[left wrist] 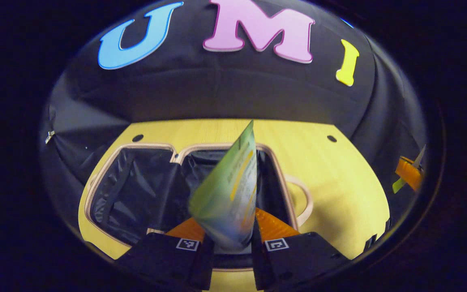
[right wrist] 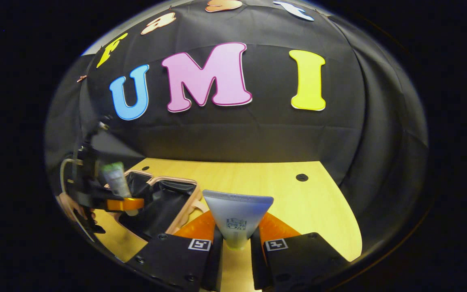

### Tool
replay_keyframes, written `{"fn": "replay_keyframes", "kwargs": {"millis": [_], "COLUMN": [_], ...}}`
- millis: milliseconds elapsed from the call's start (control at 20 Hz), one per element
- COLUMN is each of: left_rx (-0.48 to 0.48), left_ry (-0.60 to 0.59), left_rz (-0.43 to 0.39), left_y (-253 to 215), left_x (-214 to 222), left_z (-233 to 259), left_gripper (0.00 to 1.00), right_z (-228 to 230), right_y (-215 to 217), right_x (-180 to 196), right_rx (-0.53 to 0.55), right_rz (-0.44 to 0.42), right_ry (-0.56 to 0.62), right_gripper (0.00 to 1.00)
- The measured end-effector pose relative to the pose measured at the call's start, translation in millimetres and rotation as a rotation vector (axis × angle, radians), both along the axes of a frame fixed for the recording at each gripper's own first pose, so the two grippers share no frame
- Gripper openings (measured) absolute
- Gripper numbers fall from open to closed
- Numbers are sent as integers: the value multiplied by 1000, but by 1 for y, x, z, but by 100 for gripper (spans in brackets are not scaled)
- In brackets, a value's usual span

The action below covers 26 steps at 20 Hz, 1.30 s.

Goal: First open the suitcase, pack the skin care products into it, and then close the suitcase.

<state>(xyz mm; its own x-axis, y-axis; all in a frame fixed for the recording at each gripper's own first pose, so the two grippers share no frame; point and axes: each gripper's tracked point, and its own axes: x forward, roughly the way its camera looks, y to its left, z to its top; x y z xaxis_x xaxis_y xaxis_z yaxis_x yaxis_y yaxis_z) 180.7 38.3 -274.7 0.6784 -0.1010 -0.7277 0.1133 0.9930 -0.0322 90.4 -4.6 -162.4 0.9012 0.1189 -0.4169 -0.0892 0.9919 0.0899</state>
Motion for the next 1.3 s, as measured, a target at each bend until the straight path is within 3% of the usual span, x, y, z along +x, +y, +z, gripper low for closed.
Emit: {"fn": "replay_keyframes", "kwargs": {"millis": [200, 300, 400, 550, 700, 800, 850, 1000, 1050, 1100, 1150, 1200, 1250, 1300], "left_rx": [4, -2, -10, -7, -26, -26, -11, 60, 65, 35, -27, -74, -102, -123], "left_ry": [258, 396, 435, 310, 107, -48, -107, -233, -250, -256, -241, -216, -194, -190], "left_rz": [-35, -23, 8, 7, 29, 77, 96, 152, 167, 169, 161, 180, 216, 253], "left_y": [21, 24, 25, 29, 34, 59, 81, 155, 175, 188, 197, 208, 222, 237], "left_x": [10, 7, 15, 36, 31, 21, 8, -26, -39, -49, -65, -77, -88, -98], "left_z": [-66, -85, -89, -63, -3, 42, 63, 109, 117, 122, 123, 119, 110, 104], "left_gripper": [48, 44, 45, 49, 100, 99, 99, 99, 99, 99, 99, 96, 96, 97], "right_z": [6, 7, 13, 16, 16, 4, -8, -54, -76, -96, -118, -137, -155, -171], "right_y": [32, 50, 66, 91, 114, 132, 142, 173, 184, 197, 208, 219, 225, 233], "right_x": [-1, -2, 0, 1, 7, 15, 17, 28, 31, 32, 35, 37, 42, 45], "right_rx": [20, 38, 42, 59, 77, 82, 83, 44, 13, 7, 13, 8, 5, 12], "right_rz": [28, 56, 86, 131, 161, 176, 184, 206, 221, 224, 217, 202, 178, 162], "right_ry": [11, 17, 13, 28, 56, 95, 137, 251, 307, 379, 445, 502, 563, 607], "right_gripper": [33, 33, 33, 33, 33, 33, 25, 33, 25, 33, 25, 25, 34, 34]}}
